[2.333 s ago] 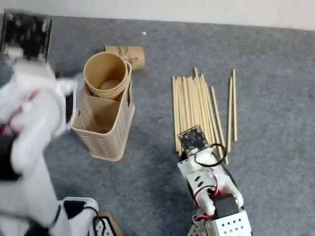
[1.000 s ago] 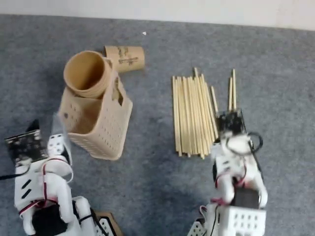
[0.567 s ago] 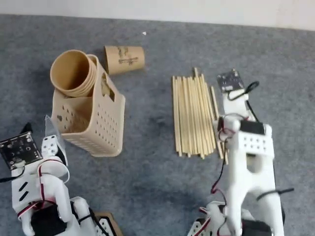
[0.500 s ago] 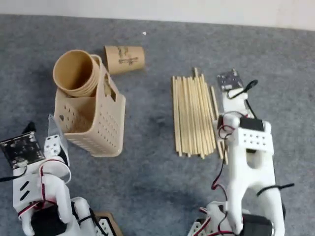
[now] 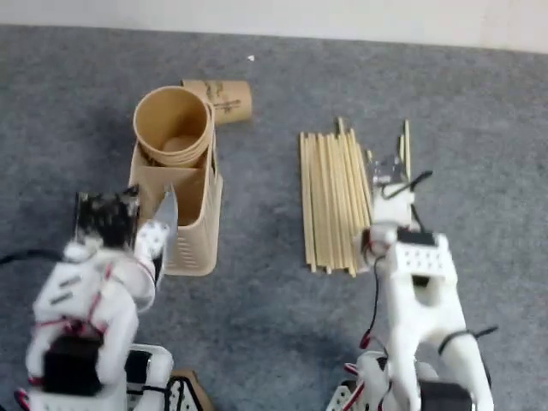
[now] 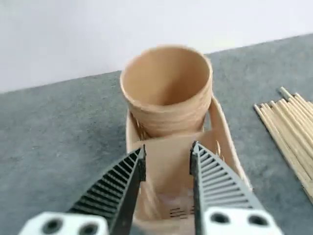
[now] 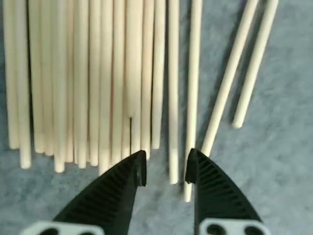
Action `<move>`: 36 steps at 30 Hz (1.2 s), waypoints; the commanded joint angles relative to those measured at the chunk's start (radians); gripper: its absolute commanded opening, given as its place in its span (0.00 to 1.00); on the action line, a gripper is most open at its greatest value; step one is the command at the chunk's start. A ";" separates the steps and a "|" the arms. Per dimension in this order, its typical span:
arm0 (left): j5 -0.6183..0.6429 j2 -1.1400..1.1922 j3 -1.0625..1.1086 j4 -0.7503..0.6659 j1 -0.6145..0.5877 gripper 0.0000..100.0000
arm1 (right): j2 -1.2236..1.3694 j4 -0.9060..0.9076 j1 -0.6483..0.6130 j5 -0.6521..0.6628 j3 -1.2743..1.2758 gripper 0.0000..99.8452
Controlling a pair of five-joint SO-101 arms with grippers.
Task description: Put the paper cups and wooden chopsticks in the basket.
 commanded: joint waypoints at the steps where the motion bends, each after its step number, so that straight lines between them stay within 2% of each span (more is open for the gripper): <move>1: -0.009 0.262 -0.297 0.035 0.002 0.18 | -0.213 -0.033 -0.013 0.015 0.130 0.15; 4: -0.009 0.403 -0.535 0.104 -0.004 0.18 | -0.371 -0.019 -0.015 0.035 0.243 0.15; 8: -0.009 0.575 -0.845 0.324 -0.004 0.18 | -0.558 0.042 -0.013 0.078 0.358 0.15; 12: 0.009 0.771 -1.050 0.552 -0.005 0.18 | -0.723 0.082 -0.013 0.078 0.426 0.15; 15: 0.041 0.886 -1.148 0.667 -0.047 0.18 | -0.825 0.097 -0.016 0.080 0.476 0.15; 21: 0.038 0.961 -1.076 0.671 -0.145 0.18 | -0.964 0.101 -0.018 0.080 0.567 0.15; 24: -0.005 0.963 -1.030 0.671 -0.165 0.18 | -0.995 0.101 -0.018 0.080 0.588 0.15; 31: -0.038 0.970 -0.875 0.666 -0.159 0.18 | -1.000 0.101 -0.018 0.080 0.590 0.15; 36: -0.081 0.974 -0.760 0.583 -0.143 0.18 | -1.001 0.101 -0.036 0.078 0.590 0.15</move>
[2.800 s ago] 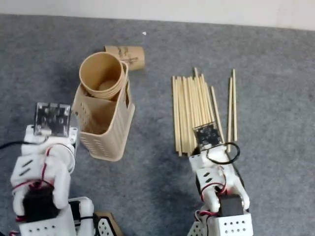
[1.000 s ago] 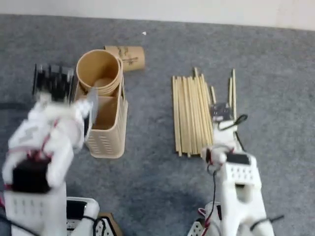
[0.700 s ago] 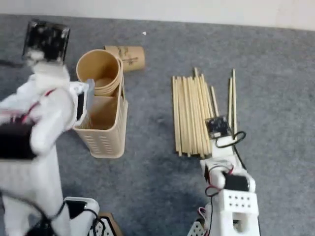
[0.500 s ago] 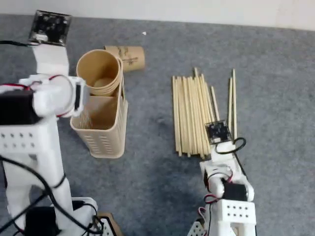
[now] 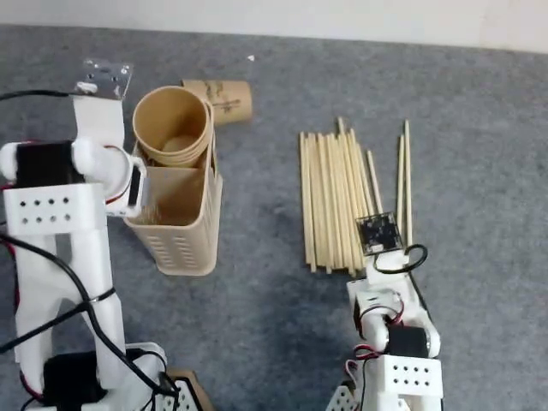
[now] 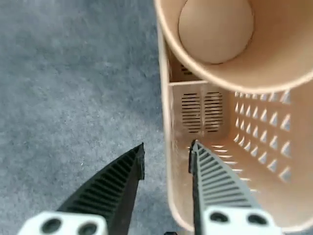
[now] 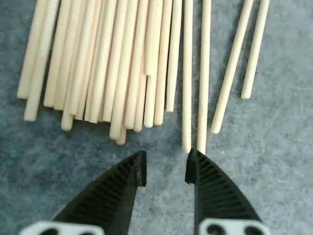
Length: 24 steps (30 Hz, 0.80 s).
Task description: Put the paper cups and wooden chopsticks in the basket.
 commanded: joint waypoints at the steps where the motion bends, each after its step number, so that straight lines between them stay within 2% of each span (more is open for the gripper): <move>1: -0.049 0.002 0.073 -0.074 0.035 0.18 | -0.012 0.004 -0.039 0.014 -0.005 0.15; 4: -0.051 0.002 0.162 -0.132 0.090 0.14 | -0.013 0.004 -0.056 0.014 -0.005 0.15; 8: -0.049 0.002 0.216 -0.242 0.154 0.00 | -0.015 0.002 -0.056 0.014 -0.005 0.15; 13: -0.029 0.002 0.203 -0.284 0.225 0.00 | -0.015 0.001 -0.058 0.014 -0.005 0.15; 19: 0.112 0.010 0.070 -0.307 0.239 0.00 | -0.015 -0.001 -0.058 0.014 -0.005 0.15; 24: 0.218 0.179 -0.087 -0.304 0.239 0.00 | -0.015 -0.001 -0.058 0.014 -0.004 0.15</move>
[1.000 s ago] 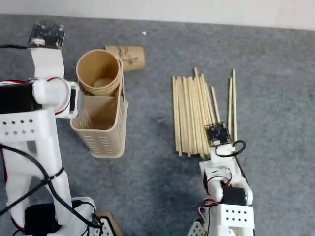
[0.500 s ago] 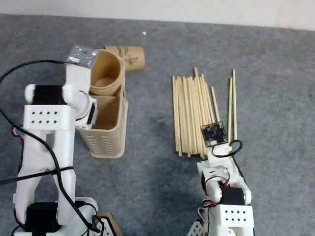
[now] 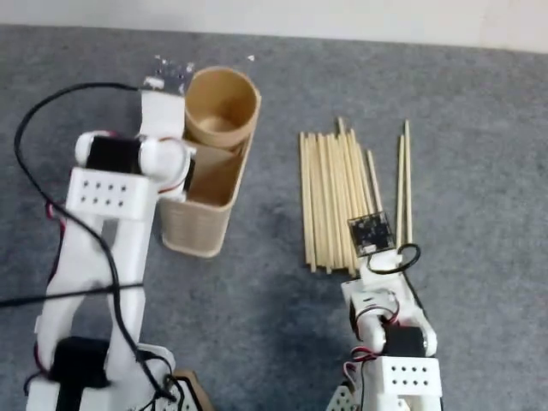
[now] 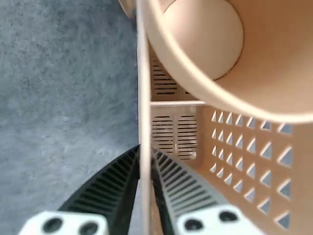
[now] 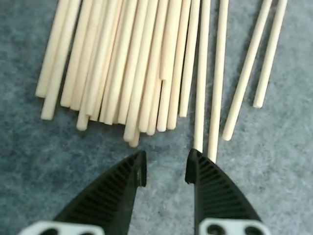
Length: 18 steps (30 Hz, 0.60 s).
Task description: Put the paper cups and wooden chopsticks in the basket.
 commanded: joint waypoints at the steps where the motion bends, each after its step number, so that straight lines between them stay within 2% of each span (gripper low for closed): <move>1: 0.091 0.110 -0.159 -0.021 0.015 0.00 | -0.012 -0.001 -0.007 0.014 -0.004 0.15; 6: 0.167 0.291 -0.326 -0.006 0.056 0.00 | -0.012 -0.001 -0.007 0.014 -0.004 0.15; 12: 0.226 0.344 -0.535 0.077 0.108 0.00 | -0.012 -0.002 -0.033 0.014 -0.004 0.15; 18: 0.239 0.426 -0.553 0.133 0.073 0.00 | -0.012 -0.002 -0.038 0.014 -0.004 0.15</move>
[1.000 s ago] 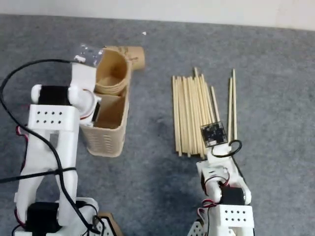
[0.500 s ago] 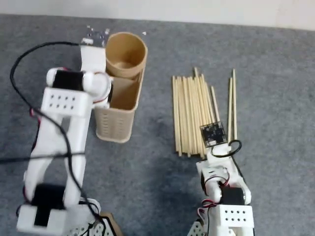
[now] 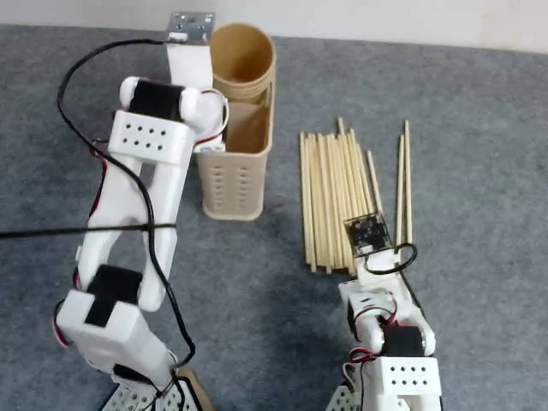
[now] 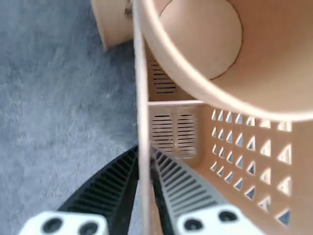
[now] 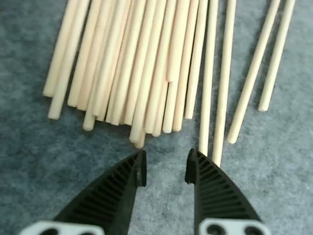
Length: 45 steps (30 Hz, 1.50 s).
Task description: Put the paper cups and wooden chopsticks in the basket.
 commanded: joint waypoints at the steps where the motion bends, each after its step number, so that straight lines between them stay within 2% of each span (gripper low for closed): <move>1: 0.011 0.016 -0.050 0.026 -0.016 0.00 | -0.012 -0.002 -0.013 0.014 -0.004 0.15; 6: 0.003 0.058 -0.050 0.075 -0.031 0.01 | -0.012 -0.002 -0.013 0.014 -0.002 0.15; 12: -0.017 0.041 -0.091 0.157 -0.031 0.20 | -0.012 -0.002 -0.015 0.014 -0.002 0.15; 17: -0.049 -0.036 -0.205 0.187 -0.031 0.20 | -0.012 -0.002 -0.015 0.014 -0.002 0.15; 23: -0.052 -0.205 -0.214 0.187 -0.039 0.20 | -0.012 -0.002 -0.015 0.014 -0.002 0.15; 29: -0.133 -0.503 -0.211 0.187 -0.073 0.20 | -0.012 -0.002 -0.015 0.014 -0.002 0.15; 34: -0.233 -0.802 -0.186 0.184 -0.154 0.13 | -0.012 -0.002 -0.015 0.015 -0.002 0.15; 37: -0.327 -0.969 -0.028 0.184 -0.197 0.13 | -0.012 -0.001 -0.008 0.017 -0.008 0.15; 40: -0.462 -1.129 0.263 0.170 -0.206 0.13 | -0.012 -0.001 0.016 0.058 -0.013 0.15; 43: -0.563 -1.291 0.627 0.046 -0.206 0.13 | -0.012 -0.001 0.036 0.072 -0.015 0.15; 45: -0.588 -1.417 0.888 -0.092 -0.208 0.13 | -0.012 -0.001 0.038 0.080 -0.019 0.15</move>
